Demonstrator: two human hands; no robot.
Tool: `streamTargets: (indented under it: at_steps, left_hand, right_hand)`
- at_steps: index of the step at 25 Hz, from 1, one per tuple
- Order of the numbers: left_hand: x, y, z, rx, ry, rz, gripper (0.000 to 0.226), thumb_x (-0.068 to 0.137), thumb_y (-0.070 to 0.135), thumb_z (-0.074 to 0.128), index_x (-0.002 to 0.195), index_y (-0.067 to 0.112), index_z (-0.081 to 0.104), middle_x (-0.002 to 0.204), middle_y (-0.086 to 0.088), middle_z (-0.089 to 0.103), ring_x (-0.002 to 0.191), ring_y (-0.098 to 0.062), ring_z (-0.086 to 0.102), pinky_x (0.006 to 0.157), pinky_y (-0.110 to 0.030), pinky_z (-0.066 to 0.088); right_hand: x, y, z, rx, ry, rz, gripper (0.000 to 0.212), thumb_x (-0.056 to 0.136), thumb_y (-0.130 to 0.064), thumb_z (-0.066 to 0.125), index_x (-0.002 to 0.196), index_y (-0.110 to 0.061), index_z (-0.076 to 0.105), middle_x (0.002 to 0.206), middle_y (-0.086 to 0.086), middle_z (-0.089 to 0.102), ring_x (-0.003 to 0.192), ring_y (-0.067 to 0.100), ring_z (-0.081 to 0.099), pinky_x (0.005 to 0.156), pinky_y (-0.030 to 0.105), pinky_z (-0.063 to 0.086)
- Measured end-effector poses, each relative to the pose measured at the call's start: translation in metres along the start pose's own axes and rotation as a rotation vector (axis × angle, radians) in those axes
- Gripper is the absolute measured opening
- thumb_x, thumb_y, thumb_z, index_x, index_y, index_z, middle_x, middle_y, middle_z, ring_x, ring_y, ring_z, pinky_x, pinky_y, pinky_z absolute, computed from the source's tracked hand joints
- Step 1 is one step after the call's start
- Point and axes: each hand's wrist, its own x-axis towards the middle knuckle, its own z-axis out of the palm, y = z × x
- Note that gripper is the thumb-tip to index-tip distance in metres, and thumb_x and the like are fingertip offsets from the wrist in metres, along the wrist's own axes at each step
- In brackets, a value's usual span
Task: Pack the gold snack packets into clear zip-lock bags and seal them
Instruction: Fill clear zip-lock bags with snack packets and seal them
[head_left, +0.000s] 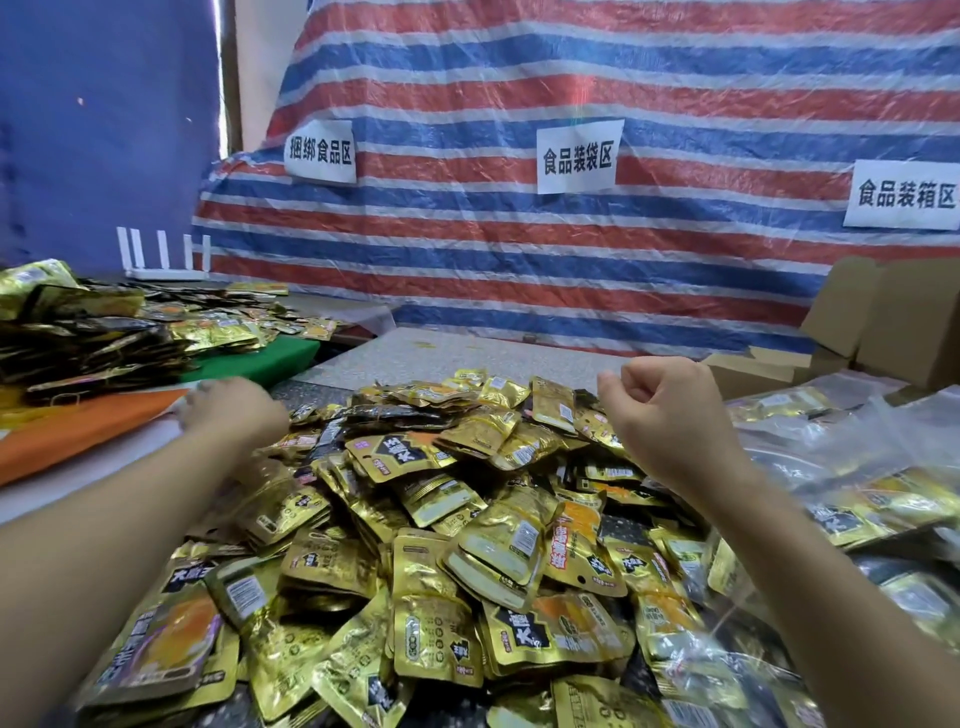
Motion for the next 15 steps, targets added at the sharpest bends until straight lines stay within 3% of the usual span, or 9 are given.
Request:
streamTargets:
  at_steps: [2, 5, 8, 13, 15]
  left_hand:
    - [0.012, -0.019, 0.009, 0.033, -0.107, -0.056, 0.068, 0.095, 0.046, 0.045, 0.142, -0.002, 0.040, 0.149, -0.024, 0.038, 0.134, -0.040, 0.039, 0.111, -0.043, 0.036]
    - [0.008, -0.025, 0.018, -0.022, -0.275, 0.024, 0.047, 0.102, 0.026, 0.041, 0.140, -0.002, 0.045, 0.149, -0.018, 0.042, 0.136, -0.030, 0.041, 0.108, -0.031, 0.034]
    - [0.002, -0.023, 0.024, -0.077, -0.185, 0.053, 0.032, 0.098, 0.015, 0.050, 0.123, -0.003, 0.060, 0.129, -0.021, 0.060, 0.121, -0.035, 0.056, 0.093, -0.034, 0.046]
    - [-0.004, -0.028, 0.024, 0.023, -0.123, 0.050, 0.026, 0.097, 0.020, 0.050, 0.113, 0.005, 0.062, 0.108, -0.010, 0.065, 0.105, -0.028, 0.062, 0.084, -0.033, 0.052]
    - [-0.004, -0.028, 0.022, -0.003, -0.108, 0.062, 0.024, 0.096, 0.031, 0.057, 0.103, 0.009, 0.062, 0.104, -0.008, 0.066, 0.101, -0.027, 0.062, 0.081, -0.032, 0.053]
  right_hand:
    - [-0.001, -0.001, 0.000, -0.003, -0.025, 0.004, 0.049, 0.094, -0.014, 0.061, 0.052, 0.000, 0.039, 0.046, 0.005, 0.036, 0.044, 0.014, 0.029, 0.047, 0.040, 0.037]
    - [-0.003, -0.003, 0.001, 0.002, -0.060, 0.015, 0.050, 0.095, -0.016, 0.060, 0.052, -0.005, 0.039, 0.046, 0.003, 0.037, 0.045, 0.015, 0.031, 0.048, 0.045, 0.041]
    - [-0.003, -0.004, 0.002, 0.007, -0.078, 0.015, 0.050, 0.095, -0.017, 0.060, 0.052, -0.005, 0.039, 0.047, 0.003, 0.038, 0.045, 0.015, 0.031, 0.048, 0.045, 0.041]
    - [-0.004, -0.003, 0.004, -0.009, -0.112, 0.032, 0.049, 0.096, -0.019, 0.059, 0.055, 0.000, 0.041, 0.048, 0.005, 0.038, 0.046, 0.016, 0.032, 0.050, 0.047, 0.042]
    - [-0.005, -0.003, 0.004, -0.008, -0.124, 0.036, 0.049, 0.096, -0.020, 0.059, 0.056, 0.001, 0.041, 0.048, 0.005, 0.039, 0.047, 0.017, 0.033, 0.051, 0.048, 0.042]
